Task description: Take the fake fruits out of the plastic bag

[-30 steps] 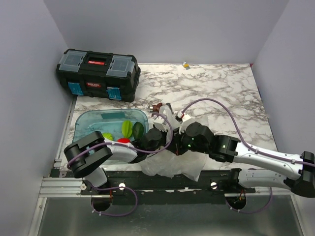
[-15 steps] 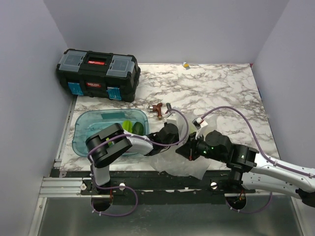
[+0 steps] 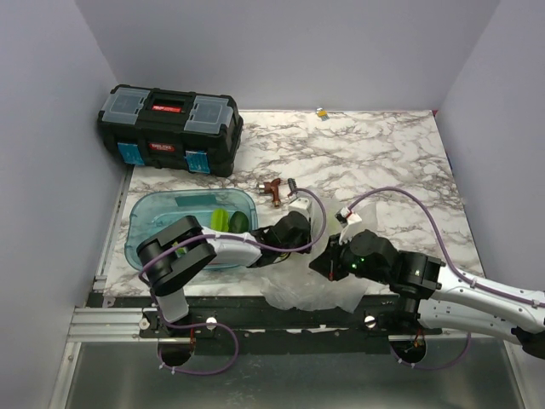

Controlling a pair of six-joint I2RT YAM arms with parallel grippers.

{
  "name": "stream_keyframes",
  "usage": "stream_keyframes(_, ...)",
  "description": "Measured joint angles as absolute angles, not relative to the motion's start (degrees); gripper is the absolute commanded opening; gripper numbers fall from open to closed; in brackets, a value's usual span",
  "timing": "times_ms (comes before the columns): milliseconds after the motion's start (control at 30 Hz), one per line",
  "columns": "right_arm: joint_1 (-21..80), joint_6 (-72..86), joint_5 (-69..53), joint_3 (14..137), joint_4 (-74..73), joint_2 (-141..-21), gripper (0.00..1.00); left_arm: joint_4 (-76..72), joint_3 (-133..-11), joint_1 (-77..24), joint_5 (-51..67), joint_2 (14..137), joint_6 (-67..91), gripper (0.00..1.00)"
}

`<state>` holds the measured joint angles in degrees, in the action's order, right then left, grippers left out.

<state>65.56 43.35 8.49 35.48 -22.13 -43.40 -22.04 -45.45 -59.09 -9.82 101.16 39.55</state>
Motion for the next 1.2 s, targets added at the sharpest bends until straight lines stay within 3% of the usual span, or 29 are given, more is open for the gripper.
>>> stream_keyframes(267,65.6,48.2,13.1,35.0,-28.4,-42.5,0.01,-17.5,-42.6,-58.8,-4.7,89.3,37.2,0.24)
stream_keyframes(400,65.6,50.0,14.1,34.6,-30.5,-41.2,0.01,-17.3,-40.9,-58.7,-3.1,85.7,37.1,0.29)
stream_keyframes(567,65.6,49.5,12.1,34.4,-29.5,-39.1,0.01,-18.2,-38.5,-58.5,-1.5,84.9,37.5,0.41)
stream_keyframes(733,65.6,46.0,6.9,34.2,-23.9,-40.2,0.01,-21.2,-37.8,-58.2,-0.3,86.8,40.0,0.64)
stream_keyframes(1067,65.6,43.0,1.2,34.3,-18.5,-44.6,0.01,-31.7,-38.3,-58.3,-4.7,96.0,45.2,0.98)
stream_keyframes(1200,65.6,43.0,0.3,33.4,-16.8,-43.8,0.01,-39.8,-39.5,-58.9,-6.3,102.4,47.7,0.98)
